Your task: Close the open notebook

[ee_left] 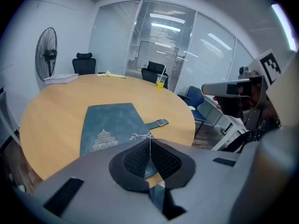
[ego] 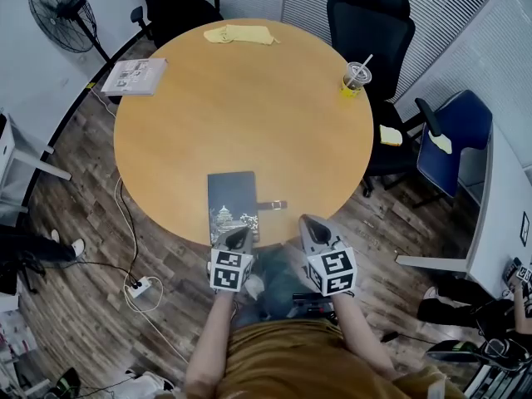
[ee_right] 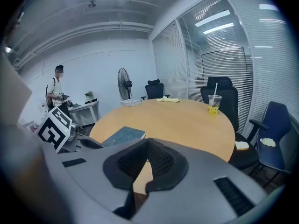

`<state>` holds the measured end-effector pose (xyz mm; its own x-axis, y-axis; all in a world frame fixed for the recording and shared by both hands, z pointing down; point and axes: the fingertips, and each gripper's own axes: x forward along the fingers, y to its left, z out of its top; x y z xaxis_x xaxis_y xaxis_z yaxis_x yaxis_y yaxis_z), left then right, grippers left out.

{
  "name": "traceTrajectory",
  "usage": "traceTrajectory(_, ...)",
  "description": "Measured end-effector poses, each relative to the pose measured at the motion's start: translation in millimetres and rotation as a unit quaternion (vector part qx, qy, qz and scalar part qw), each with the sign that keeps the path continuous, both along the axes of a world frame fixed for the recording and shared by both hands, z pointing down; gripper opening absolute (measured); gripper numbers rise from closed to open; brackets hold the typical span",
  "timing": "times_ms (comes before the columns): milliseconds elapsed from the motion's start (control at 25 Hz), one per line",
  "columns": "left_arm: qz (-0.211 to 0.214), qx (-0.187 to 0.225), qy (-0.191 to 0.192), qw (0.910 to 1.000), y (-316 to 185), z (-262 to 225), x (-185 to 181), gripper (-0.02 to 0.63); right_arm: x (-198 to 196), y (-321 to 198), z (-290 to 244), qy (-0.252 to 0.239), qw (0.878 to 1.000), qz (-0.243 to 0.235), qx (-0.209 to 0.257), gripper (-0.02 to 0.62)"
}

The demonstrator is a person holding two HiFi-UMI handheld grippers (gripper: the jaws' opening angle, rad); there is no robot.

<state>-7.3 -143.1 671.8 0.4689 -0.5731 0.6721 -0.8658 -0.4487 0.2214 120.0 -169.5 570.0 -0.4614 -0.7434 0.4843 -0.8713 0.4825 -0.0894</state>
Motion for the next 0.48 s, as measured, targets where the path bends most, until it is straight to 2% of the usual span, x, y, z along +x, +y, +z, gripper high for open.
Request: traceTrajectory(480,-0.057,0.06,0.026,0.9962,-3,-49,-31,0.026,-15,13,-28,-0.005,0.999,-0.015,0.032,0.011)
